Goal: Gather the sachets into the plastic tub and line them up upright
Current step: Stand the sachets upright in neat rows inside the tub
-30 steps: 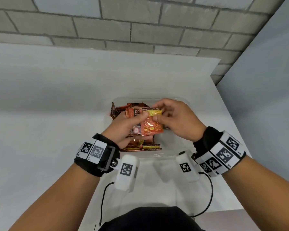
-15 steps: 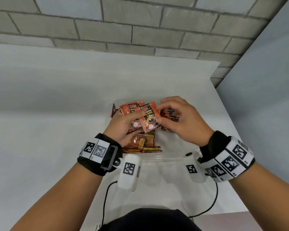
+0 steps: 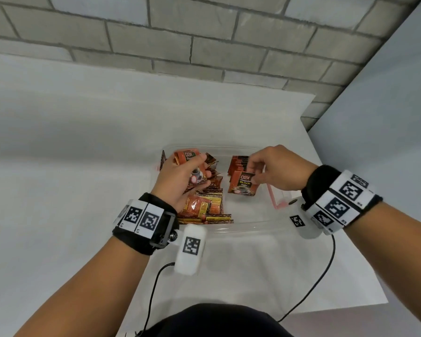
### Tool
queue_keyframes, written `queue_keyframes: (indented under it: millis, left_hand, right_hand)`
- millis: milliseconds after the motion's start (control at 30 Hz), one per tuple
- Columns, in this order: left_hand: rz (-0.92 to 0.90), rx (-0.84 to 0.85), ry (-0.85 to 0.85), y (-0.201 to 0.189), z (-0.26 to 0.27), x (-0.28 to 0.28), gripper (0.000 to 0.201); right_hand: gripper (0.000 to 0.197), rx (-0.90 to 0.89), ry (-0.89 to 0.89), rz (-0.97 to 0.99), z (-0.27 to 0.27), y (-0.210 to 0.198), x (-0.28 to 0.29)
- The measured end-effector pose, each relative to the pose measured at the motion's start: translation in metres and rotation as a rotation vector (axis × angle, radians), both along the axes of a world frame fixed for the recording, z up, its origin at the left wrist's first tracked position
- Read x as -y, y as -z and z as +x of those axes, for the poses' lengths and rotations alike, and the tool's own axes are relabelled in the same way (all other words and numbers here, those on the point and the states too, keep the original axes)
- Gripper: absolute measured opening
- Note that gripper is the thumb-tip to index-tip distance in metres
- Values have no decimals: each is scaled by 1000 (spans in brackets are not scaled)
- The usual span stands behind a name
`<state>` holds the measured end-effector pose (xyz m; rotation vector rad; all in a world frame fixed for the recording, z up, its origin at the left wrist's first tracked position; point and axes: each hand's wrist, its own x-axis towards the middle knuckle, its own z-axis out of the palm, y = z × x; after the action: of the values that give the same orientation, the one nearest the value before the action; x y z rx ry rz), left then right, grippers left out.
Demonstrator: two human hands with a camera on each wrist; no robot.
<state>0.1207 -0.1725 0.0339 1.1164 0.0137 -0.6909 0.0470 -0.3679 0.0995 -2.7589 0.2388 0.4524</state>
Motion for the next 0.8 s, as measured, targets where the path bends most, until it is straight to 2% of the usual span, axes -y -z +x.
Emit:
queue_keyframes:
  millis: [133, 267, 467, 667, 800]
  left_hand:
    - [-4, -18, -6, 3, 2, -1, 22]
    - [-32, -7, 18, 1, 1, -1, 9]
    - [-38, -15, 17, -1, 4, -3, 9]
    - [-48, -25, 20, -1, 5, -2, 11]
    - [-44, -36, 29, 0, 4, -2, 12]
  right_hand:
    - [8, -142, 16, -218, 10, 19, 11]
    - [13, -218, -36, -345, 19, 27, 11]
    - [6, -253, -113, -477, 27, 37, 6]
    - [7, -269, -197, -610, 27, 38, 1]
    - [5, -248, -212, -636, 27, 37, -1]
